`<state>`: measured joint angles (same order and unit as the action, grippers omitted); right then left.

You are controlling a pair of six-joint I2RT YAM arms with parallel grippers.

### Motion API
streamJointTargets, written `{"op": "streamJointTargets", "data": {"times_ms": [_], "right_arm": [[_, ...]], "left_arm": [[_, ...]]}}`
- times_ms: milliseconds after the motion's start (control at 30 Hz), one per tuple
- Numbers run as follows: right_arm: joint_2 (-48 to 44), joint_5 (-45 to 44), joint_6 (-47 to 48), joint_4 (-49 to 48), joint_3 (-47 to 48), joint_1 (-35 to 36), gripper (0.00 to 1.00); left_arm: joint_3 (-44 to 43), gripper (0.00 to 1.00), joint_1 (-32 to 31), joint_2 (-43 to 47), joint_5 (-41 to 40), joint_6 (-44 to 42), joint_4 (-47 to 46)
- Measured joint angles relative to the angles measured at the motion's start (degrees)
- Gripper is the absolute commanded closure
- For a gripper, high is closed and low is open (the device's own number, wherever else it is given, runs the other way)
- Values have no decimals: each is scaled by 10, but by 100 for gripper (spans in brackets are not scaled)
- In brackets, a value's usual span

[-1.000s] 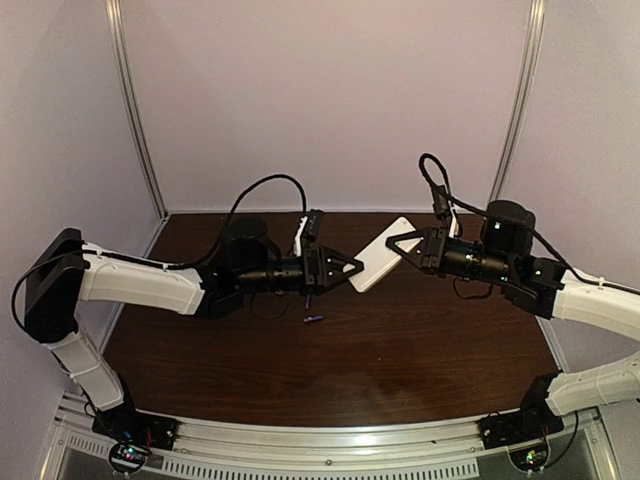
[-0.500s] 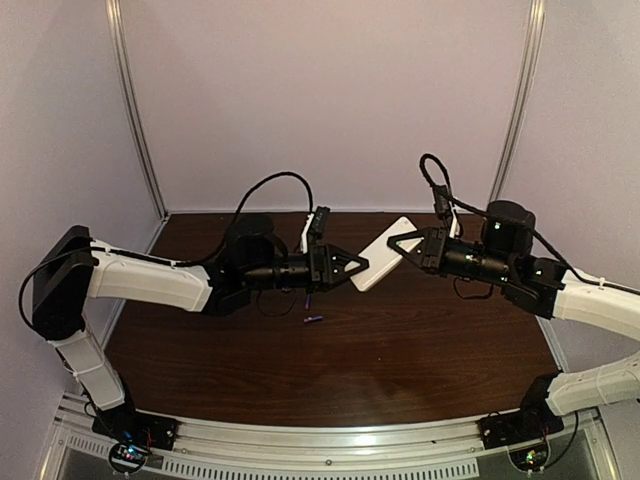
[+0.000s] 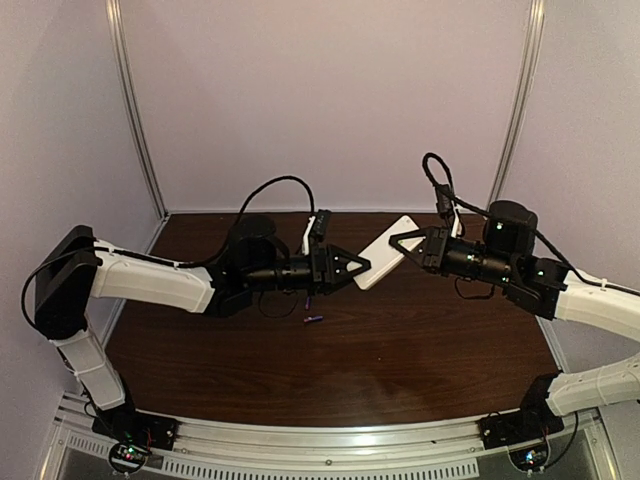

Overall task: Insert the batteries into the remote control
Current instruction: Remove the battery cover from the remote control.

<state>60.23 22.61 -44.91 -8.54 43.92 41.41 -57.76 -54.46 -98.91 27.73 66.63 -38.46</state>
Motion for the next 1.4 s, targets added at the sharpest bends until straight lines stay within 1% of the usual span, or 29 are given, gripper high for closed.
{"op": "streamJointTargets", "data": {"times_ms": [233,400,467,500,600,667,900,967,1067,1233,1300,1367,1400], "right_arm": [[-2,-4,-3,-1,-1,0,100],[-12,-2,-5,-3,-1,-2,100],[-12,2,-8,-3,-1,-3,100],[-12,5,-11,-3,-1,-5,100],[-14,17,-23,-7,-2,-10,100],[-15,21,-31,-12,-4,-14,100],[-14,28,-50,-29,-14,-17,100],[-14,29,-51,-30,-15,-17,100],[-15,28,-48,-27,-15,-17,100],[-18,21,-41,-10,-15,-17,100],[-22,16,-35,-3,-15,-17,100],[-25,14,-31,2,-15,-17,100],[-26,13,-30,5,-15,-17,100]], "left_arm": [[1,71,1,0,4,5,-6],[3,77,2,0,17,-3,-27],[4,78,2,0,19,-7,-29],[5,76,2,0,20,-9,-32],[8,61,2,0,25,-14,-42],[8,56,2,0,26,-18,-44],[10,54,0,-1,24,-21,-36],[10,55,0,-1,22,-20,-35],[12,61,0,-1,20,-19,-35],[15,62,-1,-1,15,-17,-31],[15,60,-2,-1,14,-17,-26],[15,53,-2,-1,12,-16,-20],[15,53,-2,-1,11,-17,-17]]}}
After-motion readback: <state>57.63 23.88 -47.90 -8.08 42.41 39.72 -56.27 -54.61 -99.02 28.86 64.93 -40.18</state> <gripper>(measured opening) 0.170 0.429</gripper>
